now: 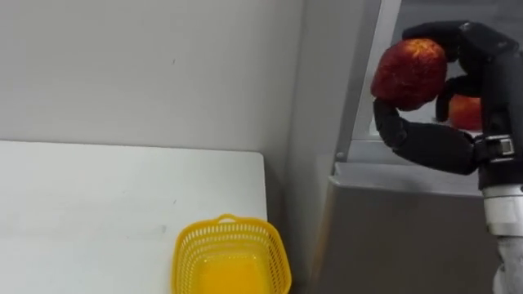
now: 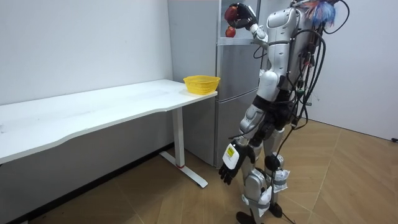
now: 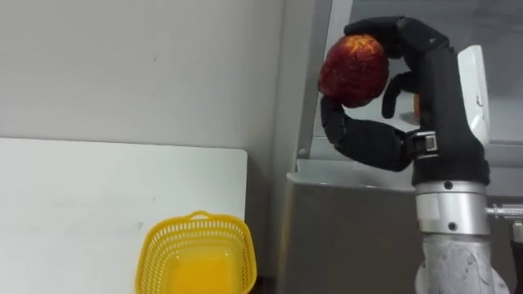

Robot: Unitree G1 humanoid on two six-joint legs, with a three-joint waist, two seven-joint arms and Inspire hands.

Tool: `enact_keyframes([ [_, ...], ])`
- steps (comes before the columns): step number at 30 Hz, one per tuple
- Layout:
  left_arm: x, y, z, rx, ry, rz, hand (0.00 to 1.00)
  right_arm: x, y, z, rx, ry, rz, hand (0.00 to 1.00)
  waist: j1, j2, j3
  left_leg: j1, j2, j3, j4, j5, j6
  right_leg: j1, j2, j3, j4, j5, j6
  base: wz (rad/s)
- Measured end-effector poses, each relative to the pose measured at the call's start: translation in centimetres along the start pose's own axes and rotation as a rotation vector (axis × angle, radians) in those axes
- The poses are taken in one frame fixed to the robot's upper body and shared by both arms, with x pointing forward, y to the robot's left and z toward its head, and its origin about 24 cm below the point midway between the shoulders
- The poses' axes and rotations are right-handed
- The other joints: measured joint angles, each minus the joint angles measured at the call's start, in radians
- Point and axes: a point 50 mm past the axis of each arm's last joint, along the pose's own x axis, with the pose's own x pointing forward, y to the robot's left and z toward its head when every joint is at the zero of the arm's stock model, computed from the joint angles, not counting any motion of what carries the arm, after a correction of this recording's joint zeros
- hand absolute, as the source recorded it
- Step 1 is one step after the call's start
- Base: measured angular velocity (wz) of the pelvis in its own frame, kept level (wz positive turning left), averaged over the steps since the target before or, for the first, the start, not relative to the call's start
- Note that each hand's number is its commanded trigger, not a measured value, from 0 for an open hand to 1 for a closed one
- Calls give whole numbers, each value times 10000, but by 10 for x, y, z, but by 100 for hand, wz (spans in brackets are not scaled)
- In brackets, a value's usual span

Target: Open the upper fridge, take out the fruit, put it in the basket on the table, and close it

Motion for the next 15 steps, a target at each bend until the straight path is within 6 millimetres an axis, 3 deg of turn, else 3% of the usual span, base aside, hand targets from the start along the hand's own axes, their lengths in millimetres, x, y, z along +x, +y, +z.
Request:
enact_keyframes([
  [5, 1, -2, 8, 528, -198, -168, 0, -15, 19, 3, 201, -22, 1223, 100, -21, -85, -2, -47, 2, -42, 21, 0, 1, -23, -11, -11, -13, -9, 12, 0],
  [9, 2, 0, 17, 830, -497, -172, 0, -24, 39, 6, 178, -127, 2541, 100, 84, -182, 41, -71, 3, -38, 16, 1, 2, -63, -14, -7, 5, -9, 12, 0],
  [15, 3, 3, 24, 811, -725, -156, 0, -37, 61, -6, -651, 181, 4299, 100, 563, -413, 67, -105, 21, -1, 31, -3, 1, -129, -19, -89, 29, -6, 11, -2],
])
